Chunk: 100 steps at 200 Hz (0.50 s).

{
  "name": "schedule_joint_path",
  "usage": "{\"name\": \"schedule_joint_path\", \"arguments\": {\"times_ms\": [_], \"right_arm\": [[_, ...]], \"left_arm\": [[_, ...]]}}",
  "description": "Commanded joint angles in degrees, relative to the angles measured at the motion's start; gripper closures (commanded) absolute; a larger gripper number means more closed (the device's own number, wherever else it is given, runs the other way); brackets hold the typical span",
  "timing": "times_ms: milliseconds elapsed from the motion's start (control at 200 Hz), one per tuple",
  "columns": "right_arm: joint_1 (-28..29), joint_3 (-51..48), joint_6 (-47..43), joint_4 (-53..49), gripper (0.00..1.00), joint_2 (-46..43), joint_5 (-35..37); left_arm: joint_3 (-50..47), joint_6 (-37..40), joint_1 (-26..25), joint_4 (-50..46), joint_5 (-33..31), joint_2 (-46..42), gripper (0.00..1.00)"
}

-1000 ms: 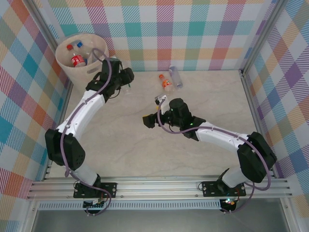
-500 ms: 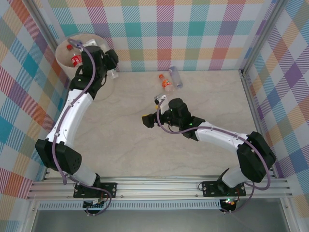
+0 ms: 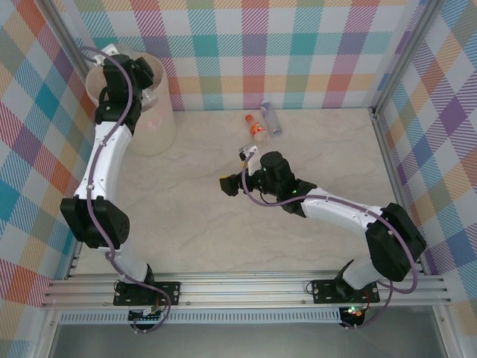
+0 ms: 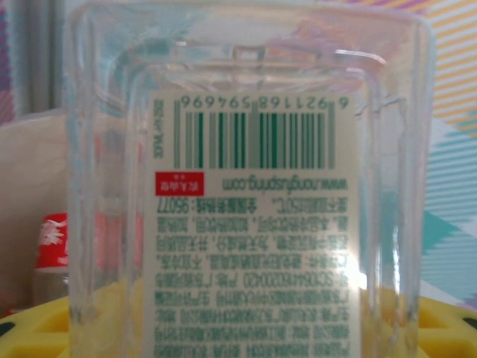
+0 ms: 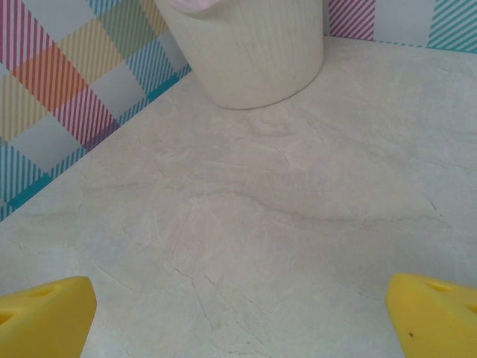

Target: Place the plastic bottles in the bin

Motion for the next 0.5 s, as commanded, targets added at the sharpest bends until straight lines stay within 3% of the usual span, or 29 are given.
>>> {"name": "schedule_joint_path", "arguments": {"times_ms": [0, 220, 380, 495], "right_arm": [[0.38, -0.16, -1.29, 0.71, 0.00, -1.93, 1.72], [0.43, -0.24, -1.44, -0.72, 0.00, -2.33, 3.62], [0.38, -0.52, -0.87, -0.86, 0.00, -2.00, 4.49], [0.39, -0.75, -1.05, -1.12, 0.00, -1.89, 4.98]], "left_arm": [[4.80, 1.63, 3.57, 0.63, 0.45, 2.50, 0.39], [14.08, 4.44, 8.85, -6.11, 1.98, 8.89, 0.39], [15.99, 5.01, 12.26, -5.80, 4.97, 11.94, 0.38], [22.80, 4.70, 13.40, -11.40, 6.70, 16.68, 0.28]]}}
